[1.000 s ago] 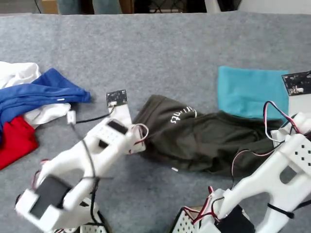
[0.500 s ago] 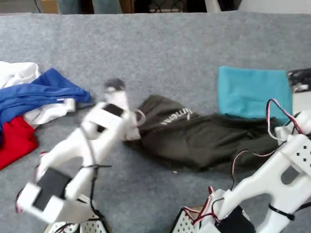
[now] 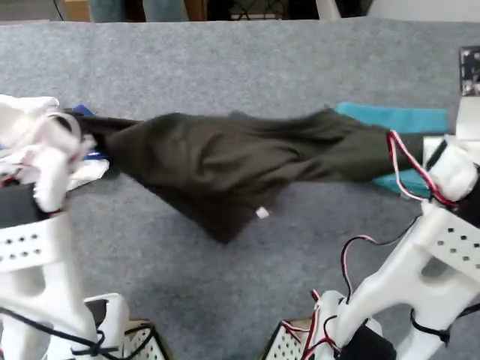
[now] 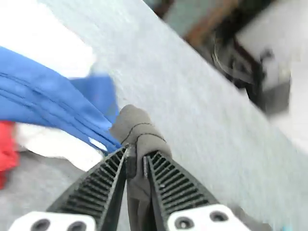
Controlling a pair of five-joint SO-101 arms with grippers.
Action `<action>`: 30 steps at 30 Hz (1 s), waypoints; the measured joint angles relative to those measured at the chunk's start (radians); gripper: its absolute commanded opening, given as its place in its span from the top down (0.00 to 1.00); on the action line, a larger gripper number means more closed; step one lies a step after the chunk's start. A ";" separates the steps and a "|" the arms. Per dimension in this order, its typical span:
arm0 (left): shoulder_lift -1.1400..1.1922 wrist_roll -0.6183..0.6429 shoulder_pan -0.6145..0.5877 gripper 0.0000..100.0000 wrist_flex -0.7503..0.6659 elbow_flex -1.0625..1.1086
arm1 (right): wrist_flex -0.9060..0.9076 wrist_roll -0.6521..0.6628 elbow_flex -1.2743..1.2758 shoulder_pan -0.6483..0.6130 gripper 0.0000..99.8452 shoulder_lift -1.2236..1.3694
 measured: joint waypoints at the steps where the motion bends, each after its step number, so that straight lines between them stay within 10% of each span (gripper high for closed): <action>1: -0.003 -0.002 -0.046 0.97 0.005 0.000 | 0.000 -0.026 -0.020 -0.009 0.99 0.000; 17: -0.023 -0.003 -0.402 0.97 0.023 -0.473 | 0.123 -0.253 -0.262 -0.025 0.99 -0.017; 23: 0.127 -0.052 -0.296 0.97 0.023 -0.479 | 0.204 -0.172 -0.178 -0.025 0.99 -0.029; 30: 0.520 -0.453 0.003 0.82 0.021 -0.486 | 0.239 -0.092 -0.206 -0.212 0.99 -0.201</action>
